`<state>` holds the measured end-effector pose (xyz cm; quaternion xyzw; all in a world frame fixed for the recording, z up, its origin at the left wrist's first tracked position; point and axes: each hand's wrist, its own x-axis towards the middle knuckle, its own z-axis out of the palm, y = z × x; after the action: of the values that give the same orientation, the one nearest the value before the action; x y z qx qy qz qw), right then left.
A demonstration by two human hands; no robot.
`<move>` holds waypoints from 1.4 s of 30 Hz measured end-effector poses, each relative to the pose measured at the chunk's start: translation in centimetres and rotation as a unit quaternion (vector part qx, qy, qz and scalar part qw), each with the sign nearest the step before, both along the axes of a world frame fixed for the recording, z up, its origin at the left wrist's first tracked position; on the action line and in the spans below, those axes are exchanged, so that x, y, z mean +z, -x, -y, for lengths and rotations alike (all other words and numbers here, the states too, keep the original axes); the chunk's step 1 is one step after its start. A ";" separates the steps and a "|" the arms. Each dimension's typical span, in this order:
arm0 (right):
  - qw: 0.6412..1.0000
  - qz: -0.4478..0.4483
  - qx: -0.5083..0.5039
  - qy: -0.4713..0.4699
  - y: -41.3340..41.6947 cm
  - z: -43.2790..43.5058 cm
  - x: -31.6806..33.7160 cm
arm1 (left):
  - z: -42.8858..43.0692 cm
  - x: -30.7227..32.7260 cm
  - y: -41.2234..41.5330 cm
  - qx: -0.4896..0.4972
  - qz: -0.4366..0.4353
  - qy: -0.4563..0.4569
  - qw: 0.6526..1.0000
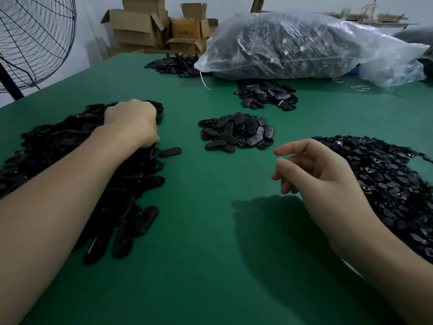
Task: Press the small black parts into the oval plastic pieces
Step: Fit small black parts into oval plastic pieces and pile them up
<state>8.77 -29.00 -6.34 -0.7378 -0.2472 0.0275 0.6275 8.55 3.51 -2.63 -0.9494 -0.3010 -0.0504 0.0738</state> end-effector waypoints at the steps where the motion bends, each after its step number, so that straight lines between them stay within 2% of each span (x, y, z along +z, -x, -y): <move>1: 1.000 0.000 -0.001 -0.001 0.0 0.0 0.0 | 0.0 0.0 0.0 -0.002 0.010 0.000 1.000; 6: 1.000 0.002 -0.013 -0.005 0.0 0.1 0.1 | 0.0 0.6 0.1 -0.029 0.085 0.023 0.996; 15: 0.998 0.010 -0.062 -0.018 -1.0 0.9 1.1 | 0.0 0.4 0.2 -0.035 0.074 0.055 0.995; 18: 0.995 0.033 -0.092 0.023 -2.0 1.6 1.6 | 0.0 0.4 0.4 -0.035 0.082 0.047 0.995; 20: 0.987 0.077 -0.111 0.092 -2.5 2.0 1.7 | 0.2 0.3 0.5 -0.035 0.079 0.039 0.995; 22: 0.962 0.147 -0.121 0.195 -2.7 2.3 1.7 | 0.4 0.3 0.6 -0.036 0.083 0.027 0.996; 25: 0.890 0.247 -0.123 0.363 -2.7 2.6 1.7 | 0.6 0.3 0.7 -0.033 0.089 0.022 0.995; 27: 0.846 0.285 -0.127 0.432 -2.7 2.8 1.7 | 0.6 0.4 0.8 -0.033 0.085 0.034 0.995; 31: 0.811 0.304 -0.149 0.477 -2.8 3.0 1.6 | 0.5 0.8 1.2 -0.030 0.081 0.040 0.995; 34: 0.791 0.311 -0.175 0.497 -3.3 3.0 1.3 | 0.8 1.7 1.5 -0.053 0.113 0.063 0.990; 37: 0.772 0.299 -0.187 0.529 -3.8 2.9 1.0 | 2.2 3.2 1.7 -0.123 0.196 0.174 0.957; 39: 0.763 0.293 -0.187 0.546 -3.9 2.8 0.9 | 4.1 3.9 1.9 -0.170 0.243 0.308 0.904; 42: 0.757 0.295 -0.185 0.553 -3.9 2.5 0.8 | 7.8 3.4 2.4 -0.207 0.233 0.479 0.820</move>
<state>12.65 -31.53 -5.52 -0.9593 -0.2208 -0.1760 -0.0007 6.14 -4.32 0.72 -0.8649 -0.0919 -0.1334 -0.4751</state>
